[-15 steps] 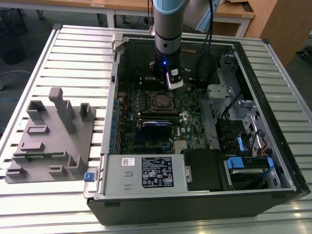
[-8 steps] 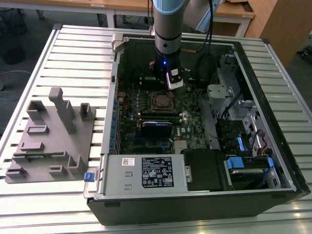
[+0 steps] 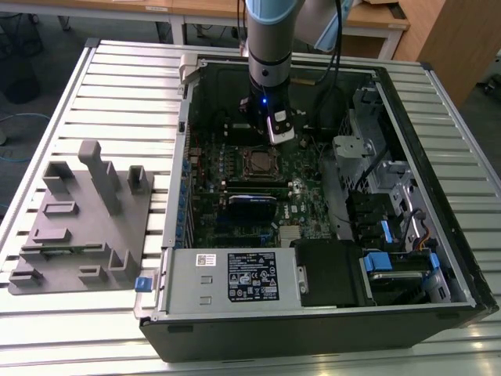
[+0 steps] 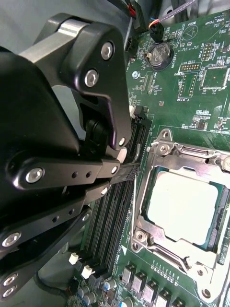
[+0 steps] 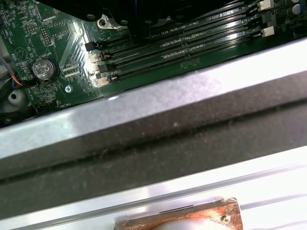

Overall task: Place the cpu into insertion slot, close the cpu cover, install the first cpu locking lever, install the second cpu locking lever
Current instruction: 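Install the first cpu locking lever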

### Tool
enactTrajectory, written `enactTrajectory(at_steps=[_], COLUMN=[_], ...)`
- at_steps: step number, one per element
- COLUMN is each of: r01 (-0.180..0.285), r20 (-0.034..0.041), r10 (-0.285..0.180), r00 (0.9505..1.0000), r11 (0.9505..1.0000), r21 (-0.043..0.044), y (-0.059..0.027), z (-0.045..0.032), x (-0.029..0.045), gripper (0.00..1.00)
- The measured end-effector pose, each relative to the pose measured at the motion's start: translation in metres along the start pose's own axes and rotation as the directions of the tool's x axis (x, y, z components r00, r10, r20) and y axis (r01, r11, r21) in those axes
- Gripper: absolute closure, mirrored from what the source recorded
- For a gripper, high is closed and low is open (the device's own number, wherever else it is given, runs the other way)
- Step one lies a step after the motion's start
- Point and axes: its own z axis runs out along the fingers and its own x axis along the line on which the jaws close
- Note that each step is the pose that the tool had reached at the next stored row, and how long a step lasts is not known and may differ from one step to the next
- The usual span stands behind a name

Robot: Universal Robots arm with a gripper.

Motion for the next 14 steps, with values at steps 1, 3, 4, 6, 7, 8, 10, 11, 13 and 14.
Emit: enactTrajectory(at_steps=[1,3,4,6,7,8,10,11,13,14], r01=[0.000,0.001,0.002,0.004,0.005,0.006,0.007,0.007,0.007,0.007], r20=[0.0013,0.0072,0.0110,0.0186,0.0223,0.0251,0.0294,0.0303,0.0308,0.0306], r10=[0.000,-0.001,-0.002,-0.004,-0.005,-0.006,-0.006,-0.007,-0.007,-0.007], r00=[1.0000,1.0000,0.9999,0.9998,0.9997,0.9997,0.9995,0.9995,0.9995,0.9995], r11=[1.0000,1.0000,1.0000,1.0000,1.0000,0.9999,0.9999,0.9999,0.9999,0.9999], r21=[-0.0008,-0.0035,-0.0049,-0.0074,-0.0085,-0.0095,-0.0109,-0.0112,-0.0114,-0.0120], y=[0.0000,-0.0002,-0.0003,-0.0006,-0.0007,-0.0008,-0.0010,-0.0011,-0.0011,-0.0012], z=[0.0001,0.0007,0.0010,0.0018,0.0022,0.0025,0.0030,0.0031,0.0032,0.0032], x=[0.0001,0.0002,0.0002,0.0002,0.0002,0.0002,0.0003,0.0004,0.0008,0.0009], gripper=[0.90,0.90,0.90,0.90,0.90,0.90,0.90,0.90,0.90,0.90])
